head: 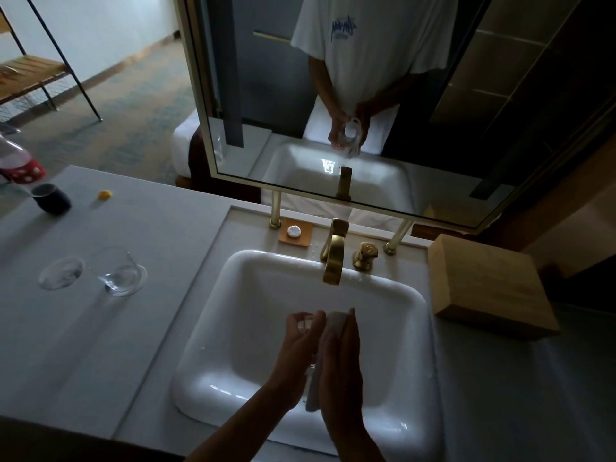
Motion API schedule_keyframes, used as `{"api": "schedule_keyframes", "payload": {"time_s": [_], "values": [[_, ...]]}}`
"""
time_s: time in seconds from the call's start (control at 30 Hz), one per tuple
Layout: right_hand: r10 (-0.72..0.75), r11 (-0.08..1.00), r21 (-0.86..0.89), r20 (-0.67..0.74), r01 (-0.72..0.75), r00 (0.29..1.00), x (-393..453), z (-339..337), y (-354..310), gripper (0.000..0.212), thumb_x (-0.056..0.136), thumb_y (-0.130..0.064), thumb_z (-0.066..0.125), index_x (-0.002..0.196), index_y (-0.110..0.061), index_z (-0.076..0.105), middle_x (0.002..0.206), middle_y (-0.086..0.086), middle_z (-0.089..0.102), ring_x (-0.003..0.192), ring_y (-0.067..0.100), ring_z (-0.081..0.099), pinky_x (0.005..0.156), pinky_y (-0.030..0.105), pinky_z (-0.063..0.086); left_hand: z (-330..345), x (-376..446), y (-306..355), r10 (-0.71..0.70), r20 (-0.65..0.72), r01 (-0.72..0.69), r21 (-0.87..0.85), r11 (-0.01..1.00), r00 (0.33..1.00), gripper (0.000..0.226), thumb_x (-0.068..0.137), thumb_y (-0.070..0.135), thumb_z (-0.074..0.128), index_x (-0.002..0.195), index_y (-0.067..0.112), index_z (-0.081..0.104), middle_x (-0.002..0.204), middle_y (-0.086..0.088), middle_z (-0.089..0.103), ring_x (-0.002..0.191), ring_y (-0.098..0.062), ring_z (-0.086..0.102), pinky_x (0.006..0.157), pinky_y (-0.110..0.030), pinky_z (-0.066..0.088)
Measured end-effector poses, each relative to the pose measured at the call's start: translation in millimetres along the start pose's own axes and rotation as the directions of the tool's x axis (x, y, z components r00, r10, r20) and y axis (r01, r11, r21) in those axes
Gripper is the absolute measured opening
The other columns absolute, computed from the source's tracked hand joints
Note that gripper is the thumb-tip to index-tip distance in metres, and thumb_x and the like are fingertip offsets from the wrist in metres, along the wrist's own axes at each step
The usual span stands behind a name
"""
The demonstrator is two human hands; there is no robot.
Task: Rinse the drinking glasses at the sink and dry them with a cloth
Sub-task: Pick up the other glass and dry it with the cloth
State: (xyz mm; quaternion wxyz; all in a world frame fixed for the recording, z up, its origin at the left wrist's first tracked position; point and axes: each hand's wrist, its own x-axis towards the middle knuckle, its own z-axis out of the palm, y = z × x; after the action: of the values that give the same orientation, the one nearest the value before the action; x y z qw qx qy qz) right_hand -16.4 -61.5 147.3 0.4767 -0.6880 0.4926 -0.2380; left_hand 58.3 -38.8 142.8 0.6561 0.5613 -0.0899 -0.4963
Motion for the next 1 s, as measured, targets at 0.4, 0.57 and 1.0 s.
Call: {"api": "schedule_keyframes", "payload": {"time_s": [0.4, 0.57, 1.0], "values": [[0.433, 0.720, 0.448, 0.307, -0.530, 0.848, 55, -13, 8, 0.059, 0.098, -0.056, 0.034, 0.121, -0.009, 0.063, 0.099, 0.011, 0.072, 0.088, 0.027, 0.070, 0.073, 0.040, 0.055, -8, 8, 0, 0.011, -0.030, -0.005, 0.180, 0.984, 0.999, 0.056, 0.087, 0.062, 0.049, 0.118, 0.017, 0.063, 0.108, -0.009, 0.072, 0.096, -0.023, 0.073, 0.082, -0.035, 0.060], [0.417, 0.720, 0.426, 0.365, -0.548, 0.832, 42, -4, 5, 0.066, 0.090, -0.070, 0.028, 0.117, -0.017, 0.057, 0.106, 0.013, 0.066, 0.083, 0.020, 0.064, 0.062, 0.035, 0.051, -5, 8, -8, -0.123, -0.078, 0.136, 0.187, 0.973, 0.989, 0.090, 0.079, 0.073, 0.059, 0.147, 0.025, 0.029, 0.129, -0.008, 0.059, 0.102, -0.021, 0.068, 0.079, -0.038, 0.059], [0.187, 0.883, 0.393, 0.209, -0.258, 0.960, 30, -7, 7, 0.065, 0.088, -0.073, 0.041, 0.135, -0.029, 0.049, 0.127, -0.009, 0.059, 0.114, 0.011, 0.057, 0.091, 0.027, 0.045, 1, 15, -1, -0.023, -0.112, 0.030, 0.067, 0.997, 0.993, 0.056, 0.082, 0.059, 0.057, 0.102, 0.009, 0.071, 0.098, -0.019, 0.076, 0.092, -0.034, 0.074, 0.078, -0.045, 0.059]]}}
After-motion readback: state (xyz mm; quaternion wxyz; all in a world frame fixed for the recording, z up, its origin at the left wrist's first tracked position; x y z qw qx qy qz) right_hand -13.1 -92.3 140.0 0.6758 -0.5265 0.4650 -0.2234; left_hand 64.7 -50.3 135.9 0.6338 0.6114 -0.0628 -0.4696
